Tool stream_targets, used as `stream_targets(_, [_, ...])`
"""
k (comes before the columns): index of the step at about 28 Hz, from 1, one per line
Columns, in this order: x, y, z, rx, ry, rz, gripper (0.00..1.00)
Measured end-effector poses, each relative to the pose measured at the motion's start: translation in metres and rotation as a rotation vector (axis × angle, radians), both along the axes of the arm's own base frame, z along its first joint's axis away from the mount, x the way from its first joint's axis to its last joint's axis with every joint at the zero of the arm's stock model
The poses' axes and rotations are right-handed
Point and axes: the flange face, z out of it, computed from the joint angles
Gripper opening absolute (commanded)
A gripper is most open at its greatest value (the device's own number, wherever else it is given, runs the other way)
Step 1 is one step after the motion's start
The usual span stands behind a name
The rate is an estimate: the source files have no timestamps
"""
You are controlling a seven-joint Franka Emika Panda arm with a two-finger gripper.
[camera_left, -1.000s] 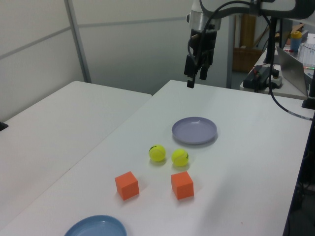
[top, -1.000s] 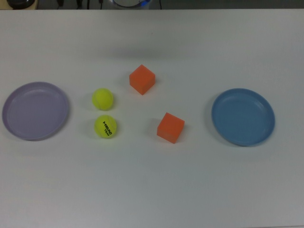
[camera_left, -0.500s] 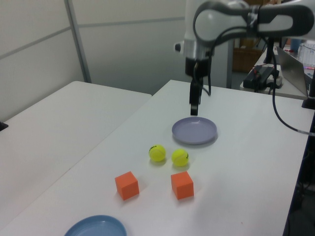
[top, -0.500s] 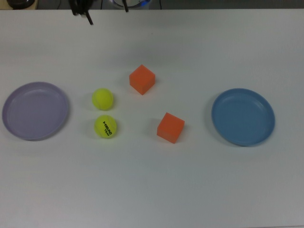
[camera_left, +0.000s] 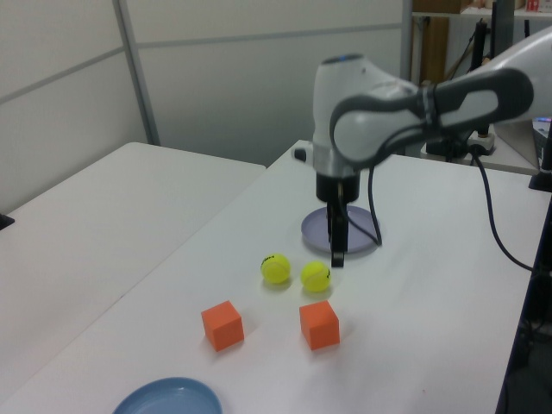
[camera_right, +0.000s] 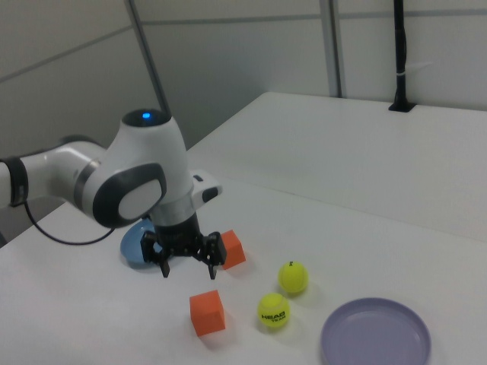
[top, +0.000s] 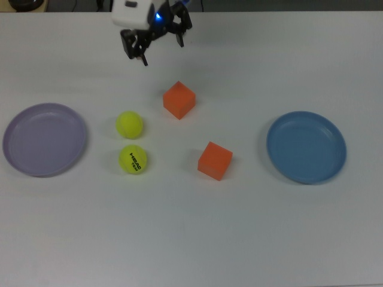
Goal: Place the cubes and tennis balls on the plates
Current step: 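Move the open gripper down toward the orange cube near the balls, then lower the gripper around the orange cube and close it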
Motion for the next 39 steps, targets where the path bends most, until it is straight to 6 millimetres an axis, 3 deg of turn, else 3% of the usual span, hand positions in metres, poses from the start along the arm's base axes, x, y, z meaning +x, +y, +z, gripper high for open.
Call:
stream_targets(7, [-0.01, 0.017, -0.041, -0.006, 0.014, 0.074, 1.0])
stream_targets(17, [0.003, 0.033, -0.087, 0.01, -0.004, 0.099, 1.0])
stream_targets(39, [0.016, 0.031, -0.143, -0.066, 0.004, 0.184, 0.99])
